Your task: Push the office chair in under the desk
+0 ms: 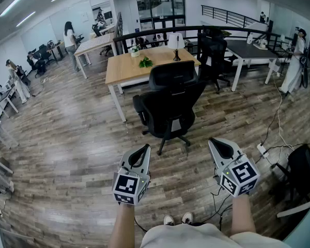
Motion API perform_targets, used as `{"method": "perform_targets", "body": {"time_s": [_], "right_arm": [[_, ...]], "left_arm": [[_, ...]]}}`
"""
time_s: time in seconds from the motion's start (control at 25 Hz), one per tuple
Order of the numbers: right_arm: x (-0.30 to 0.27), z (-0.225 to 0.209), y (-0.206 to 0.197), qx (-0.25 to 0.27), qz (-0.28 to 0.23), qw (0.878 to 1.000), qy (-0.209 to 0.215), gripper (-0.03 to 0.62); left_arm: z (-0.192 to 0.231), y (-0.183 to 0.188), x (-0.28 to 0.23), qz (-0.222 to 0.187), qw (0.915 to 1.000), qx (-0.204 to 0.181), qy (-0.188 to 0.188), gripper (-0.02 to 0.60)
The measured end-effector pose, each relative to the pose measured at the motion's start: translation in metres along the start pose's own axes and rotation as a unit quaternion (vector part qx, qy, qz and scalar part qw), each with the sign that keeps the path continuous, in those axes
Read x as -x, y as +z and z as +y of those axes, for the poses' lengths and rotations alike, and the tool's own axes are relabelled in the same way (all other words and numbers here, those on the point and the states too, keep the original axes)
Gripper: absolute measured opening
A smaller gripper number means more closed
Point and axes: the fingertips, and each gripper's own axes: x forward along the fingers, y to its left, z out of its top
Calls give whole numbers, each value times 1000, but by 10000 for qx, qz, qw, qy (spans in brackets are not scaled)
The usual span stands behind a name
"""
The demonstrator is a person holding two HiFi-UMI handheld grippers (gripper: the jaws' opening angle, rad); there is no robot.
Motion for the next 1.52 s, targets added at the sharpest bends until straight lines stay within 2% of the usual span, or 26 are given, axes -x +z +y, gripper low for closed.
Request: {"method": "perform_targets", "body": {"time_s": [0.32,0.68,1.16,1.52], "right_arm": [[-7,4,-3,-17,14,10000,-29,-5],[-6,-7,1,-393,-191,9990,103,-5],[-10,-53,-3,-407,-217,9987,212,-5],[-15,-87,-23,-417,-153,9983,384,-5]], "left_arm": [[6,-9,1,59,10000,29,26,9],[4,-9,-8,95,9999,82,88,8],[-9,-1,-42,73,9994,109,326,8],[-26,-6,-75,133,9991,90,387,8]]}}
